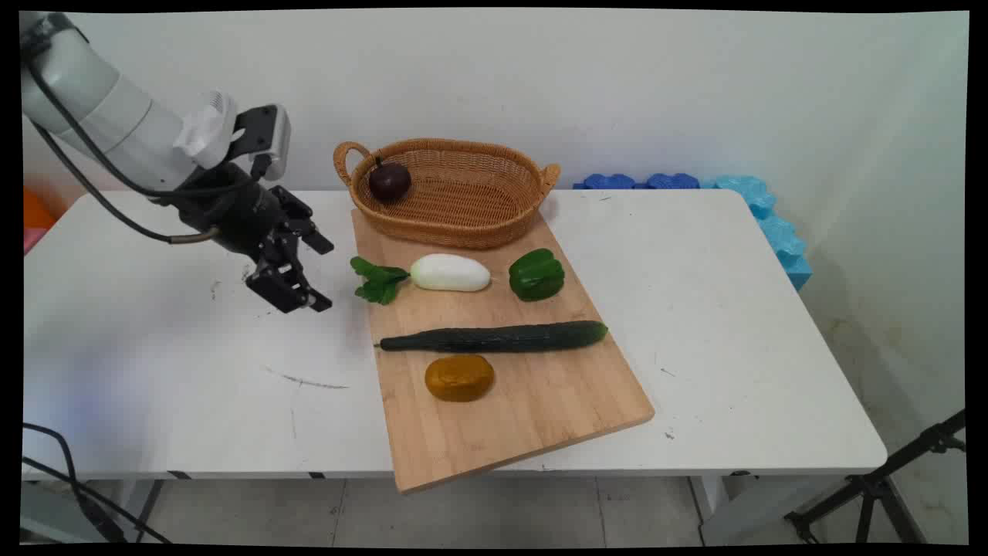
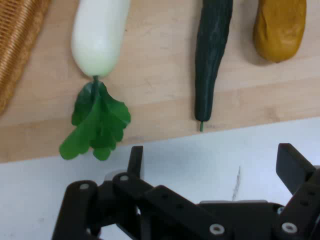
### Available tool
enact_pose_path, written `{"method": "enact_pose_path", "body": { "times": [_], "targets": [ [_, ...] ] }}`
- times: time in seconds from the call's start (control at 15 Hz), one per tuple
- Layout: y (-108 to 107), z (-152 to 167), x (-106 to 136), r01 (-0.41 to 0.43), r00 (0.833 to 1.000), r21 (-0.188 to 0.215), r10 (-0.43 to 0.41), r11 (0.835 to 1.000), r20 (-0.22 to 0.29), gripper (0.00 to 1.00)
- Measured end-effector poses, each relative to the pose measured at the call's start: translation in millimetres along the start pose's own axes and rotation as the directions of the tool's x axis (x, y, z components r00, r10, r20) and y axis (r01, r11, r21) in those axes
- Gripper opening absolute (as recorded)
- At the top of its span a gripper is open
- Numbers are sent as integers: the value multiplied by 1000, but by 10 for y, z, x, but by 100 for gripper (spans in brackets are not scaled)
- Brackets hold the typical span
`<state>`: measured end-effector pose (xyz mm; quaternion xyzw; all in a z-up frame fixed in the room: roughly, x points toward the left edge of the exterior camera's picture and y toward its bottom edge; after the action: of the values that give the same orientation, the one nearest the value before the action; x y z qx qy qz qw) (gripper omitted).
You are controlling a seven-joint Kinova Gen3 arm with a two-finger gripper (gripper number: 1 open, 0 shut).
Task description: Pick up the cucumber from the cutting board
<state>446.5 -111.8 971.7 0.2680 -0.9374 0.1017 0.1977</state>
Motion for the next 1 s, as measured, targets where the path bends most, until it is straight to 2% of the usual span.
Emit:
{"method": "enact_pose_path", "body": {
  "times": [0.4, 1.0],
  "targets": [
    [141, 59, 369, -14, 1000, 16, 14, 1000, -24, 100],
    [494, 614, 1315, 30, 999, 32, -30, 999, -21, 100]
  ]
}}
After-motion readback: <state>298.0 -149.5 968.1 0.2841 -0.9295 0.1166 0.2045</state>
